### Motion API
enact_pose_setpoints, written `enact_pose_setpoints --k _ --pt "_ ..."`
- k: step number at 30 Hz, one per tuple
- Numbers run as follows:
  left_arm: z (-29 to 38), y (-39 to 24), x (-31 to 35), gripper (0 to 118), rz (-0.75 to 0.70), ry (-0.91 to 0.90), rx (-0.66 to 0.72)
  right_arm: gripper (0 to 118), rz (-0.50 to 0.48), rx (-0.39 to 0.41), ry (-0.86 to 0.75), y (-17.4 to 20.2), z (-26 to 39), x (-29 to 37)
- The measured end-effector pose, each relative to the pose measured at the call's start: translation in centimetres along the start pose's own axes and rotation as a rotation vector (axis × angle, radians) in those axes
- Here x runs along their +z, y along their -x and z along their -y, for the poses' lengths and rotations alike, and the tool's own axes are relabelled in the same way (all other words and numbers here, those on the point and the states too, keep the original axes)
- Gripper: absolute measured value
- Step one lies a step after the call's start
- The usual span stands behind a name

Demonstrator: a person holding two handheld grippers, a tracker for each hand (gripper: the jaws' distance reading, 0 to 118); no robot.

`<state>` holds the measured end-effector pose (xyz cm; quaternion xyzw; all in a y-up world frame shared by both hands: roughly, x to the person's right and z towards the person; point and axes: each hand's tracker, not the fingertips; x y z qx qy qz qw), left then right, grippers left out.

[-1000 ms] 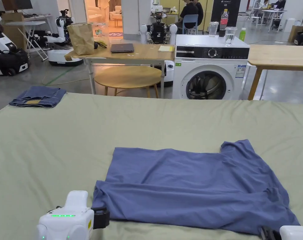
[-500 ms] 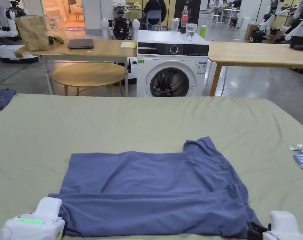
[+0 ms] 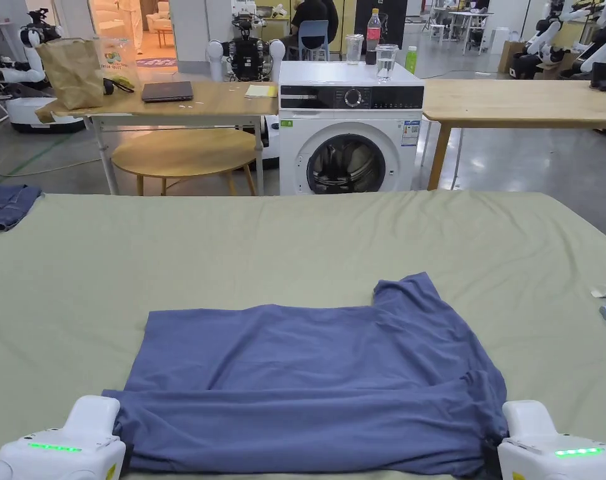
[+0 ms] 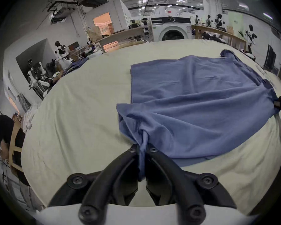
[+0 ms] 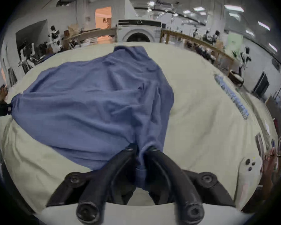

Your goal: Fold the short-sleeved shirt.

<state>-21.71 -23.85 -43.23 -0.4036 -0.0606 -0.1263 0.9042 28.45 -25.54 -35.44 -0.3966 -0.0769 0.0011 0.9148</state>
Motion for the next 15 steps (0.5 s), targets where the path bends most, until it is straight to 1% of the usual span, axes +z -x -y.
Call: enact_pose_setpoints --k 2,3,5,8,10,13,15 --pt "0.0 0.6 1.3 1 0.013 -0.023 0.024 7 -0.025 -0.057 -0.049 -0.5 -0.1 2.2" --pt "0.0 0.8 2.2 1 0.017 -0.029 0.028 7 -0.026 -0.064 -0.078 -1.0 -0.4 3.6" --pt "0.0 1.2 4.1 1 0.023 -0.074 0.028 7 -0.04 -0.07 -0.104 -1.3 -0.4 6.2" --pt "0.2 1.4 7.2 1 0.026 -0.117 0.013 7 -0.039 -0.047 -0.142 -1.5 -0.3 10.2" --pt "0.9 1.6 9.6 1 0.036 -0.141 0.005 7 -0.051 -0.048 -0.166 -1.7 0.2 12.9" --pt "2.9 1.9 12.9 1 0.049 -0.15 0.003 7 -0.081 -0.069 -0.166 -2.2 1.5 16.3" --pt "4.7 2.2 14.4 1 0.068 -0.141 0.022 7 -0.104 -0.088 -0.109 -2.4 2.8 17.4"
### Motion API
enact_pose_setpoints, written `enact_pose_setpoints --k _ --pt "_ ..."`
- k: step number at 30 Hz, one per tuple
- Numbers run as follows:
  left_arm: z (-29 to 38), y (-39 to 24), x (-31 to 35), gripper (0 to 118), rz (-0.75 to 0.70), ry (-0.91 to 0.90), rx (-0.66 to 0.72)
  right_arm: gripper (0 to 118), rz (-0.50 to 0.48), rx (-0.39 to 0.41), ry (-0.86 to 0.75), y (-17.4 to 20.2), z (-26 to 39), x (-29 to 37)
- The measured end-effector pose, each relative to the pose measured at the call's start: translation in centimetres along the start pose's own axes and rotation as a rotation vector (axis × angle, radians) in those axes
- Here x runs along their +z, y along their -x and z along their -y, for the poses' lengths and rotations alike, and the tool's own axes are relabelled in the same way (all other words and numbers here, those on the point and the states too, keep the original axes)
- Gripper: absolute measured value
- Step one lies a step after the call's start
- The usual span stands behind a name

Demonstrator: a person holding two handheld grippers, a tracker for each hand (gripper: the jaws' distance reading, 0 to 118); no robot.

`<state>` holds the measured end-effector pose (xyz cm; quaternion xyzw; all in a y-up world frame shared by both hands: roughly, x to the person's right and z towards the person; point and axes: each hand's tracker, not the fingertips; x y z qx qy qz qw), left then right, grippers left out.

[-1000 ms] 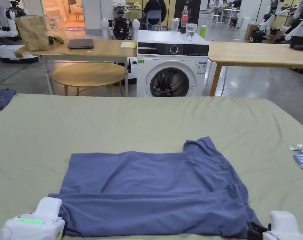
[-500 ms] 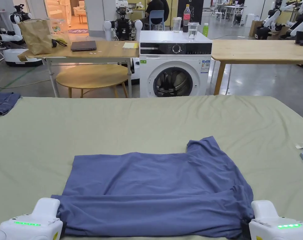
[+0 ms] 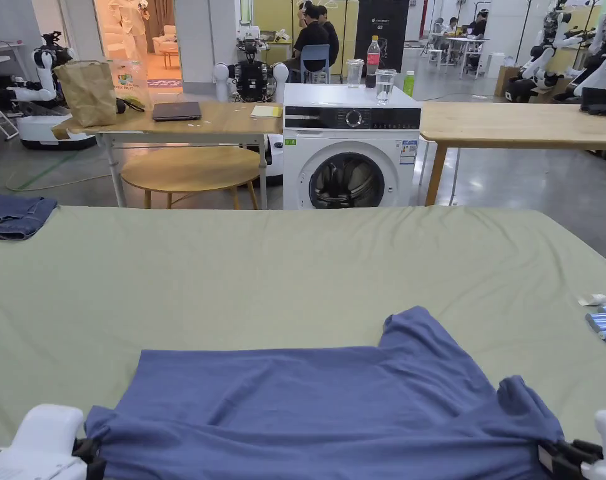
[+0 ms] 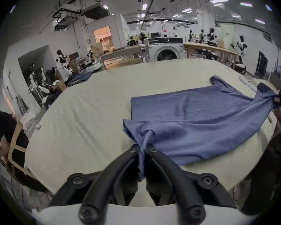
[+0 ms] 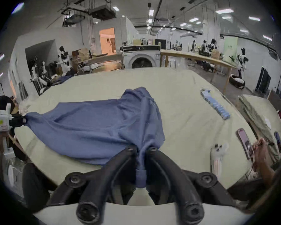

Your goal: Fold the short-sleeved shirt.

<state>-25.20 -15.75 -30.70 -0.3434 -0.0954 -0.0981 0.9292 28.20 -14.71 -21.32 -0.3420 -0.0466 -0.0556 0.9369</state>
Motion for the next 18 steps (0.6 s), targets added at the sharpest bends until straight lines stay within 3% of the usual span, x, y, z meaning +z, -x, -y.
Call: enact_pose_setpoints --k 6,9,10,11,12,13,14,15,18 --pt "6.2 1.1 -2.5 1 0.061 0.139 0.135 7 0.031 -0.053 0.214 -0.8 5.9 -4.0" --pt "7.6 1.3 -2.9 1 0.053 0.146 0.162 8 0.043 -0.08 0.211 -0.7 7.2 -4.8" --pt "7.6 1.1 -2.5 2 0.052 0.128 0.168 20 0.05 -0.086 0.187 -0.5 7.2 -4.5" --pt "7.2 0.8 -1.7 11 0.042 0.105 0.164 46 0.068 -0.087 0.142 -0.2 6.7 -4.0" --pt "6.6 0.5 -1.0 32 0.008 0.075 0.129 83 0.08 -0.069 0.119 0.2 6.0 -3.2" --pt "5.8 -0.2 0.0 75 -0.022 0.05 0.084 114 0.073 -0.061 0.104 0.7 5.3 -2.8" --pt "4.9 -0.7 0.5 103 -0.041 0.025 0.049 117 0.053 -0.054 0.069 1.5 4.3 -2.4" --pt "3.7 -1.2 0.9 117 -0.053 -0.004 0.029 117 0.042 -0.042 0.001 2.7 3.1 -1.7" --pt "-0.3 -3.5 2.2 118 -0.063 -0.137 -0.013 117 0.022 0.03 -0.123 6.5 -0.4 -1.0"
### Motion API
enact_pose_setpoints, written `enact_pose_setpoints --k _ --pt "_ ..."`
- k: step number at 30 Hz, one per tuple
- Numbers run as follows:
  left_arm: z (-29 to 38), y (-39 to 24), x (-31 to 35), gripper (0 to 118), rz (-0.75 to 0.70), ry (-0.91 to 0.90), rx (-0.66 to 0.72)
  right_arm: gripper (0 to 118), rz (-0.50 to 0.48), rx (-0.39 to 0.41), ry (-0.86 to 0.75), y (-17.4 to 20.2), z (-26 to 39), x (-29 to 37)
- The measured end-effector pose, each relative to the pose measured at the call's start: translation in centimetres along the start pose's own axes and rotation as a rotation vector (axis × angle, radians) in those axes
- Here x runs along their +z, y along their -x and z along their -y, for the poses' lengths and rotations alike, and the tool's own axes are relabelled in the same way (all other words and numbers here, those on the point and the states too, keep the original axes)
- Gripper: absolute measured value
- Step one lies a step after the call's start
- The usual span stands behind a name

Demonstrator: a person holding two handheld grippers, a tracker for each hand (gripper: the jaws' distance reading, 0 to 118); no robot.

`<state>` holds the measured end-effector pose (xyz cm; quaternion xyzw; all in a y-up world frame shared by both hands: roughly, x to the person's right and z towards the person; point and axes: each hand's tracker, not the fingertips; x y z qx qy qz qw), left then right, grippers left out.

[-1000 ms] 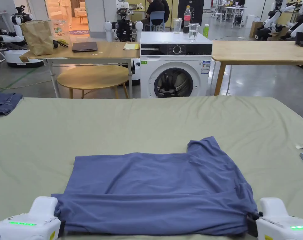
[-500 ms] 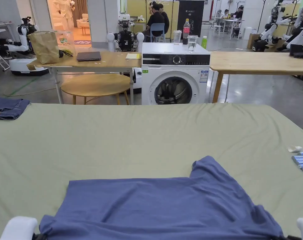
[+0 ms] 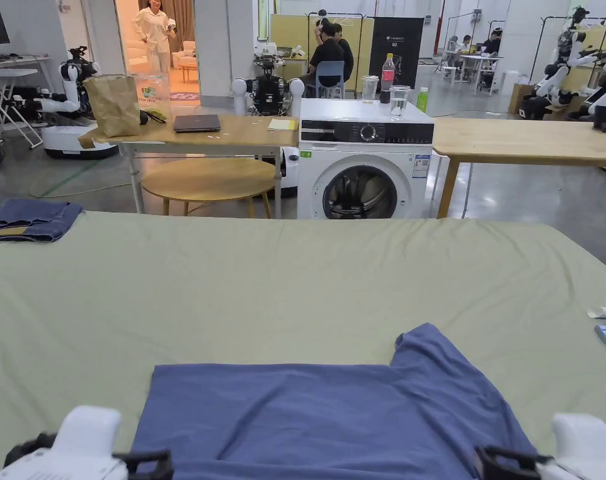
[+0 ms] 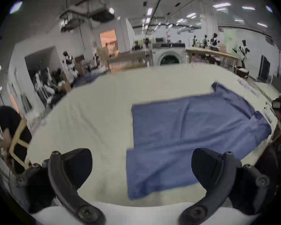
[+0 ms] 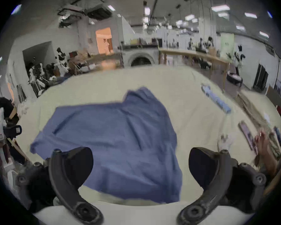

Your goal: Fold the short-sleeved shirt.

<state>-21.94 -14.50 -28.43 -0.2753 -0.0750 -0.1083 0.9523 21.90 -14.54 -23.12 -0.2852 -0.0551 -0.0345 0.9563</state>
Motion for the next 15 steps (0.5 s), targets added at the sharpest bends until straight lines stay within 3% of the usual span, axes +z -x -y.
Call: enact_pose_setpoints --k 4,5,6,7,8,10,12,15 --pt "-3.9 -2.9 -2.1 118 0.052 -0.09 0.013 117 -0.025 0.056 -0.119 5.7 -3.0 -2.2" --pt "-4.3 -3.5 -2.9 117 0.051 -0.091 0.015 112 -0.003 0.067 -0.123 6.8 -3.1 -3.0" --pt "-4.7 -4.1 -3.7 108 0.046 -0.089 0.01 90 0.027 0.09 -0.125 7.8 -3.2 -3.9" --pt "-4.9 -4.5 -4.4 59 0.044 -0.09 0.013 31 0.041 0.106 -0.132 8.6 -3.3 -4.4" --pt "-5.0 -4.4 -4.7 3 0.057 -0.084 0.027 0 0.057 0.102 -0.162 9.2 -3.1 -4.6" --pt "-5.0 -4.5 -5.8 0 0.03 -0.044 0.067 0 0.102 0.111 -0.18 9.7 -3.0 -5.1" --pt "-4.6 -3.7 -5.9 0 0.058 -0.048 0.09 0 0.029 0.097 -0.164 9.9 -2.3 -5.3" --pt "-3.8 -3.1 -6.7 0 0.056 -0.028 0.1 0 0.036 0.102 -0.152 9.9 -2.2 -5.6"
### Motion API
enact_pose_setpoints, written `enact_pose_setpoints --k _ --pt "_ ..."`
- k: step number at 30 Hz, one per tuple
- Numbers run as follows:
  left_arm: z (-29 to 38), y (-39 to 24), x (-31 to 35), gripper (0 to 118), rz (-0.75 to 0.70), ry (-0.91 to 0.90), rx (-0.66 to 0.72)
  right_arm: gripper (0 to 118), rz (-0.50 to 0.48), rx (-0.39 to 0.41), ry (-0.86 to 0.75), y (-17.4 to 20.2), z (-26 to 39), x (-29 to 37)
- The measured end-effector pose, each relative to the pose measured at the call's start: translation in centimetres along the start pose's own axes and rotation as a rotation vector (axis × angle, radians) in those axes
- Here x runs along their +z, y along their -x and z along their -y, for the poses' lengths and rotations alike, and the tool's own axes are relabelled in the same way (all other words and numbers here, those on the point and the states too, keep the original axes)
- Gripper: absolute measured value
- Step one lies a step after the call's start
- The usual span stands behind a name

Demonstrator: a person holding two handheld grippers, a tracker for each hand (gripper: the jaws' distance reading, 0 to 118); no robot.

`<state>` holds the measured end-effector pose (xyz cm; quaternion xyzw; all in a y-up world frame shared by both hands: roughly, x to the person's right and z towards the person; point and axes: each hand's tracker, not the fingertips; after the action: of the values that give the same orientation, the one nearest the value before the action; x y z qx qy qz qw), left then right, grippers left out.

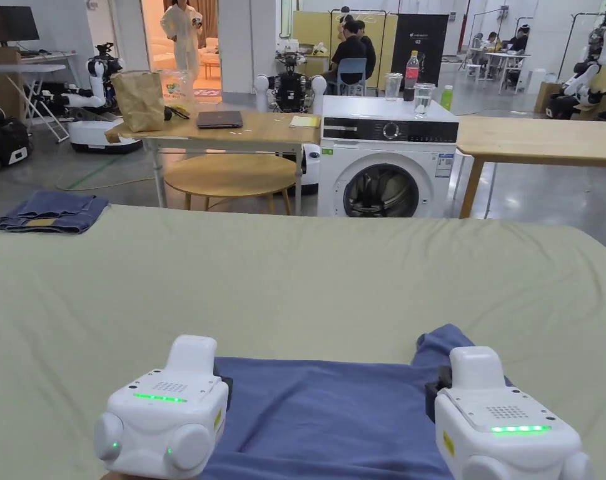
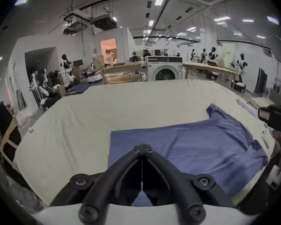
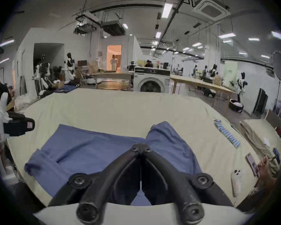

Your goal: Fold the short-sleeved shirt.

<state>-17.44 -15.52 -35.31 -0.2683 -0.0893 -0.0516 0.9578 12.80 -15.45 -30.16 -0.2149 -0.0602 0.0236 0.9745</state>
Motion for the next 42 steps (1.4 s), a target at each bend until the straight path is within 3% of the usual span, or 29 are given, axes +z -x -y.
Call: enact_pose_setpoints --k 9,10,11,13,14,20,21,22,23,25,27,28,29,30,31,35,37,38,39,40,41,42 --pt "1.2 6.4 -6.4 0 -0.057 0.134 0.113 0 -0.016 -0.017 0.073 -1.2 1.4 -3.9" --pt "0.9 6.9 -7.4 11 -0.063 0.138 0.11 0 -0.015 -0.018 0.082 -1.3 1.7 -4.5" --pt "0.5 7.2 -8.5 41 -0.073 0.157 0.093 0 -0.016 -0.022 0.091 -1.9 1.4 -5.2" --pt "-0.4 7.9 -11.4 112 -0.088 0.223 0.052 0 -0.015 -0.028 0.106 -2.4 1.6 -6.4" --pt "-0.7 8.3 -12.8 115 -0.088 0.228 0.046 0 -0.014 -0.03 0.11 -2.6 1.7 -6.9" --pt "-2.8 9.7 -21.8 112 -0.14 0.288 0.021 0 0.025 -0.038 0.166 -6.1 1.5 -10.0" --pt "-2.8 9.6 -23.3 104 -0.136 0.324 0.004 0 0.036 -0.036 0.175 -6.8 1.7 -10.6" --pt "-2.7 9.5 -24.6 83 -0.12 0.366 -0.009 0 0.045 -0.032 0.19 -7.6 1.8 -11.2" --pt "-2.4 9.3 -25.6 73 -0.118 0.397 -0.028 0 0.057 -0.032 0.209 -8.5 1.7 -12.0" --pt "-1.7 8.8 -26.4 71 -0.051 0.449 -0.053 0 0.072 -0.041 0.238 -10.5 1.7 -13.7" --pt "-2.2 8.3 -25.1 66 -0.09 0.399 -0.061 0 0.103 -0.031 0.273 -12.5 1.5 -16.1" --pt "-2.5 8.1 -24.5 42 -0.034 0.396 -0.049 9 0.099 -0.036 0.291 -13.5 1.4 -17.6" --pt "-2.6 7.7 -23.8 20 -0.045 0.381 -0.057 37 0.088 -0.048 0.308 -14.4 1.3 -19.0" --pt "-2.7 7.1 -23.1 1 -0.063 0.349 -0.098 75 0.083 -0.064 0.325 -15.2 1.2 -20.6" --pt "-2.8 6.6 -22.5 0 -0.062 0.338 -0.105 117 0.076 -0.057 0.35 -15.7 1.0 -22.2" --pt "-3.4 6.0 -21.0 0 -0.047 0.319 -0.101 118 0.072 0.027 0.393 -15.9 0.6 -26.4" --pt "-3.7 6.3 -21.0 0 -0.045 0.317 -0.09 117 0.061 0.012 0.471 -15.9 1.1 -28.2" --pt "-3.7 6.2 -20.9 0 -0.044 0.317 -0.088 109 0.083 0.021 0.526 -15.9 1.5 -28.9" --pt "-3.6 6.1 -20.8 0 -0.045 0.318 -0.089 93 0.083 0.031 0.568 -15.7 1.7 -29.2" --pt "-3.6 6.2 -20.7 0 -0.049 0.32 -0.094 83 0.015 -0.042 0.553 -15.8 1.9 -28.8" --pt "-3.6 6.2 -20.6 0 -0.048 0.322 -0.094 70 0.061 -0.08 0.509 -15.8 1.7 -28.1" --pt "-3.5 6.2 -20.5 0 -0.045 0.322 -0.089 50 0.049 -0.1 0.502 -15.7 1.5 -27.5"
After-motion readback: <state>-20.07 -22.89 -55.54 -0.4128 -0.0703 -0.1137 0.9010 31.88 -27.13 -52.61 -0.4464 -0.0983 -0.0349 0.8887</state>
